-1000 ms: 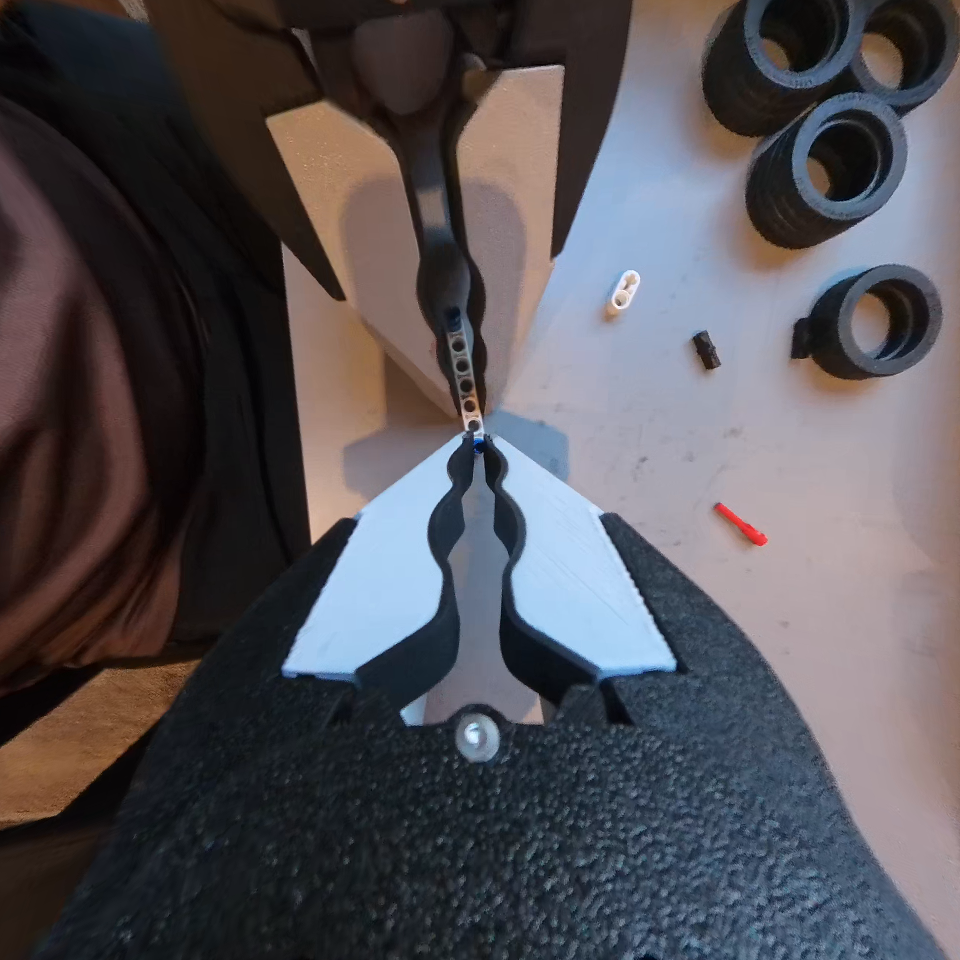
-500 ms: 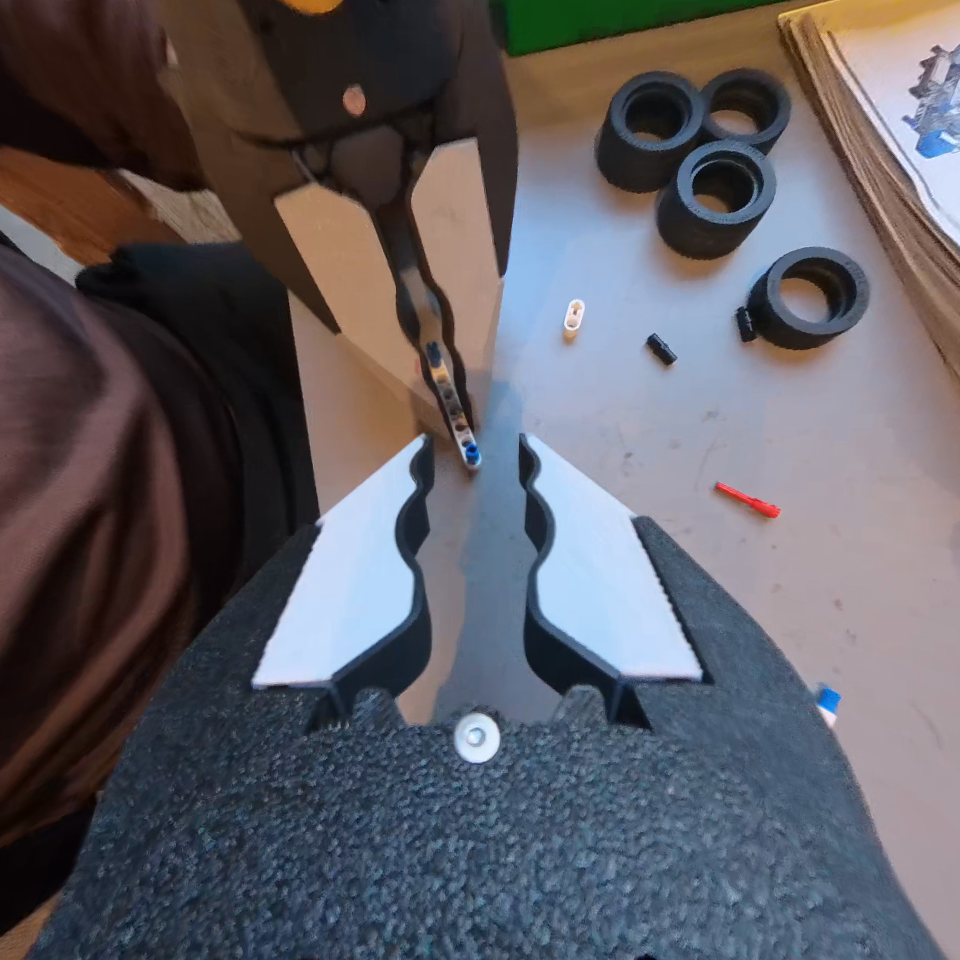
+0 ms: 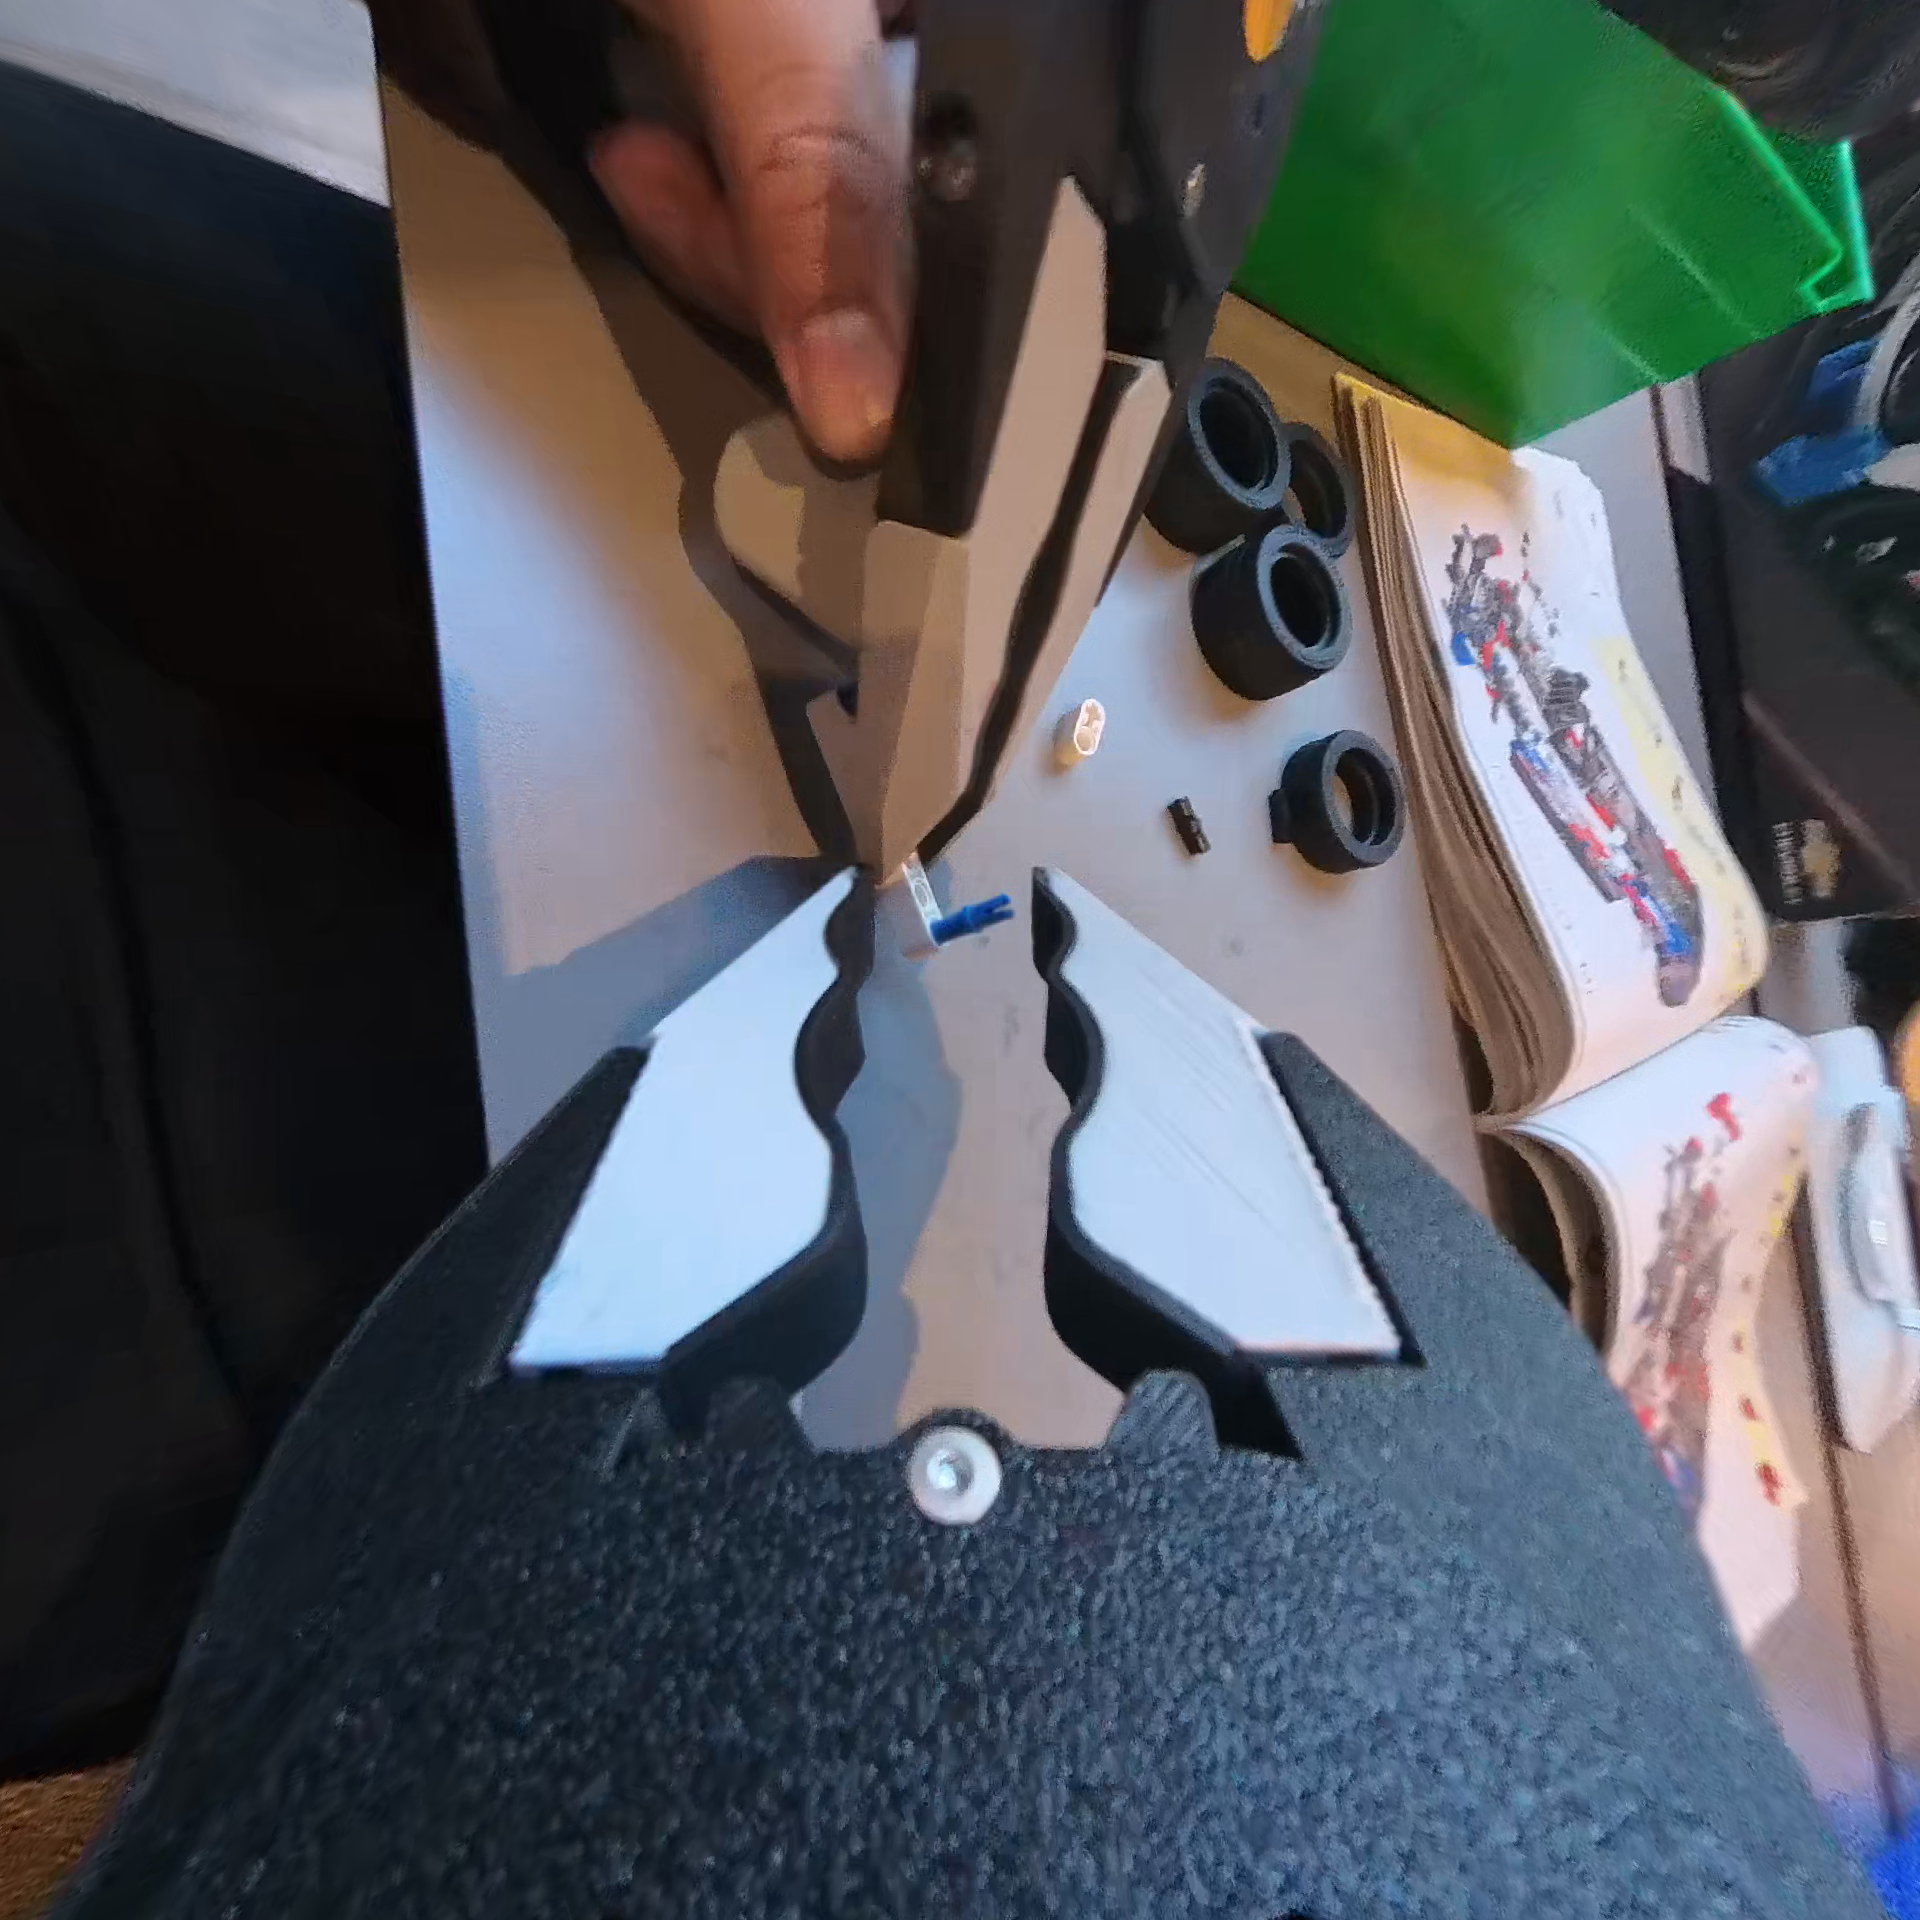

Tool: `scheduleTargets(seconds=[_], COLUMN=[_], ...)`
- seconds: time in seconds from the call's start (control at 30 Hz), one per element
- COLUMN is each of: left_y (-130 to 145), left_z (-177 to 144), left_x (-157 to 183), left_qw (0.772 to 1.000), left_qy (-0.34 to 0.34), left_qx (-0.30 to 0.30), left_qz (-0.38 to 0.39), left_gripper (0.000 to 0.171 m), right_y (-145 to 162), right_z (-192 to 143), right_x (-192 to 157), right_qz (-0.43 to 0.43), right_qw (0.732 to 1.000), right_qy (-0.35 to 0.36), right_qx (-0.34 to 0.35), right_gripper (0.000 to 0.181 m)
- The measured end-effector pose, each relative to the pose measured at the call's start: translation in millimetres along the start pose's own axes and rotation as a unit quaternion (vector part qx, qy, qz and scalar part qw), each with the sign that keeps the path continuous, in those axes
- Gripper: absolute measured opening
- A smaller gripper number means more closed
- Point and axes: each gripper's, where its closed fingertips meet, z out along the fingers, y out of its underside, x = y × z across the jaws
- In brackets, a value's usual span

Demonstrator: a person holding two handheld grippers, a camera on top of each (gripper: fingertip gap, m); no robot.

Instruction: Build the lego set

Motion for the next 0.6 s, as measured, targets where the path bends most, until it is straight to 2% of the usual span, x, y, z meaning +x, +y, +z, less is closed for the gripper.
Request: scheduleTargets(seconds=[0.13,0.23,0.33,0.47,0.6], left_y=[-1,-1,-2,11,15], left_z=[-2,-2,-5,-15,-18], left_x=[-4,-3,-1,-18,-18], left_qw=[1.000,1.000,0.999,0.988,0.983], left_qy=[-0.007,-0.014,-0.020,-0.086,-0.088], left_qx=[0.007,0.008,0.011,-0.043,-0.060], left_qz=[-0.012,0.005,0.042,0.124,0.152], left_gripper=[0.004,0.004,0.005,0.005,0.005], right_y=[0,0,-7,-5,5], right_z=[4,3,-1,-5,1], right_x=[0,0,1,15,19], right_qz=[-0.013,0.005,0.044,0.102,0.150], right_qw=[1.000,1.000,0.997,0.990,0.984], right_qy=[0.021,0.014,-0.005,-0.006,-0.017], right_qx=[0.007,0.020,0.061,0.095,0.096], right_gripper=[0.026,0.027,0.030,0.035,0.038])
